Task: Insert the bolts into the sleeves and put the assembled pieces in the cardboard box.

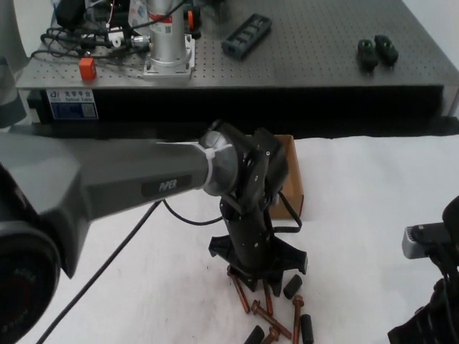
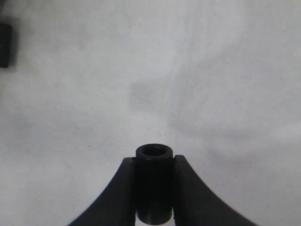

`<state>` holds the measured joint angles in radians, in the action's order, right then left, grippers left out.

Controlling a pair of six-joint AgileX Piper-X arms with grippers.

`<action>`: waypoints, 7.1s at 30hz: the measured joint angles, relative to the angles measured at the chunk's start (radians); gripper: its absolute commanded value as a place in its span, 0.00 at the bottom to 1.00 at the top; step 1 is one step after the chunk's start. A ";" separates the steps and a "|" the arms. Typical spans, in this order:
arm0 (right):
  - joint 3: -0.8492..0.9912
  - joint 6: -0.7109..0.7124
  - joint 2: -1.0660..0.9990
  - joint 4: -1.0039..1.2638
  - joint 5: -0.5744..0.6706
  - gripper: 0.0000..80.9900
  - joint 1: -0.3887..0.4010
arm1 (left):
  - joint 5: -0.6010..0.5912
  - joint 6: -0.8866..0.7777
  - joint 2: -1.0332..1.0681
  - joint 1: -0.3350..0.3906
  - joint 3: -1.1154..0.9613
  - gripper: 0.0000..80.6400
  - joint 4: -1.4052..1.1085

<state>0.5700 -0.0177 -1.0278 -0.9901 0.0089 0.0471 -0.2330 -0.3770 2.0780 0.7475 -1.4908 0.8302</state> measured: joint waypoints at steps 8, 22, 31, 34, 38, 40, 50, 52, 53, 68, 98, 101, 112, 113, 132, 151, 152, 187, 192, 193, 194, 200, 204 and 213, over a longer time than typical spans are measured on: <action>0.000 0.000 0.000 0.005 0.009 0.05 -0.006 | 0.012 -0.002 0.011 0.000 -0.006 0.00 -0.021; -0.013 -0.085 0.000 0.264 0.420 0.05 0.006 | -0.030 0.049 -0.304 -0.037 0.150 0.01 -0.322; -0.100 -0.310 -0.002 0.731 0.677 0.05 0.195 | -0.266 -0.033 -0.585 -0.100 0.440 0.01 -0.660; -0.101 -0.395 -0.004 0.922 0.671 0.05 0.254 | -0.312 -0.052 -0.612 -0.102 0.499 0.01 -0.714; -0.101 -0.473 -0.004 1.056 0.632 0.05 0.273 | -0.359 -0.086 -0.647 -0.101 0.552 0.01 -0.778; -0.101 -0.483 -0.004 1.062 0.612 0.05 0.273 | -0.371 -0.093 -0.653 -0.101 0.558 0.01 -0.808; -0.101 -0.484 -0.053 1.070 0.580 0.05 0.279 | -0.371 -0.114 -0.654 -0.101 0.558 0.01 -0.830; -0.101 -0.486 -0.058 1.095 0.560 0.05 0.279 | -0.374 -0.114 -0.654 -0.101 0.558 0.01 -0.830; -0.101 -0.486 -0.058 1.095 0.547 0.05 0.279 | -0.377 -0.114 -0.654 -0.101 0.558 0.01 -0.830; -0.101 -0.486 -0.058 1.183 0.511 0.05 0.281 | -0.378 -0.114 -0.655 -0.102 0.558 0.01 -0.836; 0.823 -0.109 -0.933 0.653 0.009 0.05 0.119 | 0.012 -0.077 -0.656 -0.104 0.567 0.59 -0.622; 0.915 -0.096 -1.024 0.569 -0.017 0.05 0.121 | 0.049 -0.077 -0.656 -0.104 0.567 0.59 -0.592; 1.022 -0.083 -1.118 0.416 -0.053 0.20 0.124 | 0.059 -0.077 -0.656 -0.104 0.567 0.59 -0.578; 1.025 -0.083 -1.118 0.416 -0.053 0.25 0.124 | 0.059 -0.077 -0.656 -0.104 0.567 0.59 -0.578; 0.631 -0.109 -0.550 0.123 0.017 0.42 0.209 | 0.063 -0.077 -0.656 -0.104 0.567 0.59 -0.535; 0.249 -0.248 -0.571 0.255 0.000 0.42 0.353 | 0.063 -0.077 -0.656 -0.104 0.567 0.59 -0.535; 0.247 -0.250 -0.574 0.267 -0.004 0.42 0.353 | 0.063 -0.077 -0.656 -0.104 0.567 0.59 -0.535; 0.101 -0.080 -0.263 0.212 -0.082 0.05 0.045 | -0.019 0.001 -0.275 0.095 0.286 0.59 -0.293; -0.013 -0.040 0.029 0.129 -0.057 0.05 -0.148 | -0.023 0.039 -0.087 0.096 0.117 0.59 -0.116; -0.019 -0.037 0.052 0.126 -0.051 0.05 -0.157 | -0.031 0.044 -0.065 0.096 0.101 0.59 -0.100; -0.024 -0.038 0.073 0.124 -0.048 0.05 -0.164 | -0.035 0.044 -0.051 0.096 0.084 0.59 -0.089; -0.031 -0.038 0.102 0.124 -0.041 0.05 -0.169 | -0.037 0.044 -0.034 0.109 0.058 0.55 -0.086; -0.031 -0.038 0.102 0.122 -0.039 0.05 -0.169 | -0.034 0.051 -0.030 0.124 0.057 0.44 -0.097; -0.031 -0.038 0.102 0.119 -0.037 0.05 -0.169 | -0.017 0.054 -0.006 0.158 0.044 0.40 -0.105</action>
<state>0.5389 -0.0553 -0.9260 -0.8709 -0.0283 -0.1224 -0.2495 -0.3231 2.0724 0.9050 -1.4472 0.7248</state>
